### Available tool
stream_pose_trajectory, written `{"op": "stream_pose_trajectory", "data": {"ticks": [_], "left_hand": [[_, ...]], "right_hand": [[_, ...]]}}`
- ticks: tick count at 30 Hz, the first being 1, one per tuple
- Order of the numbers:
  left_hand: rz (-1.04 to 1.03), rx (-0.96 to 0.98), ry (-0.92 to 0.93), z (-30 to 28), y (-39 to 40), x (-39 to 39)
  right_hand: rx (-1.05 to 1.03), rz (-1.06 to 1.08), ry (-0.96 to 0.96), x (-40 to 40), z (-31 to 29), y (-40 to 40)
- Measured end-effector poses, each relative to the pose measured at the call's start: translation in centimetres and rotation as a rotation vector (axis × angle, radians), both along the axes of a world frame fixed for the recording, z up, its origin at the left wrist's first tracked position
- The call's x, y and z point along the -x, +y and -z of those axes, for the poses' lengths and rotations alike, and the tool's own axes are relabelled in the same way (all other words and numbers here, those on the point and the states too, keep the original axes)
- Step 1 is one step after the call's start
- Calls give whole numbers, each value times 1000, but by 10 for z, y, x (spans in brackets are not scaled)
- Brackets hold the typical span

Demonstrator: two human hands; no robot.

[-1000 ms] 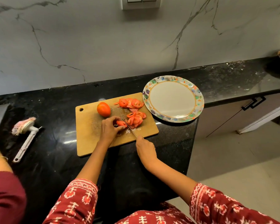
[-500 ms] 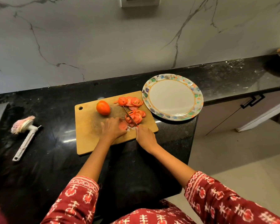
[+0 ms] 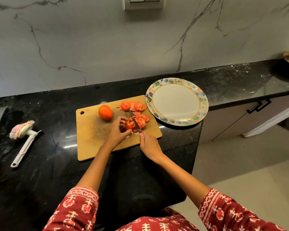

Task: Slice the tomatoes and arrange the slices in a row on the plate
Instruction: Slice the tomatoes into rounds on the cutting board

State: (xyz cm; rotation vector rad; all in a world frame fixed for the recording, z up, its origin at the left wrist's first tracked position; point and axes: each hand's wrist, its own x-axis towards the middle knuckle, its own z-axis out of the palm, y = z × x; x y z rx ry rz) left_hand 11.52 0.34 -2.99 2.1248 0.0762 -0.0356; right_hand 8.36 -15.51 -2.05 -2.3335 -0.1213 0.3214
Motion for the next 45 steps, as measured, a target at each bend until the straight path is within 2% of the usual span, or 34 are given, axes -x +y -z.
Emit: {"op": "stream_pose_trajectory", "data": {"ticks": [8, 22, 35, 45], "left_hand": [[-27, 125, -31, 3, 5, 3], [-95, 93, -87, 5, -1, 5], [-79, 13, -166, 10, -2, 8], [-89, -57, -236, 13, -3, 12]], "right_hand": [[129, -35, -70, 18, -7, 10], [269, -23, -55, 31, -6, 12], [312, -30, -54, 30, -9, 18], [219, 24, -23, 24, -16, 31]]}}
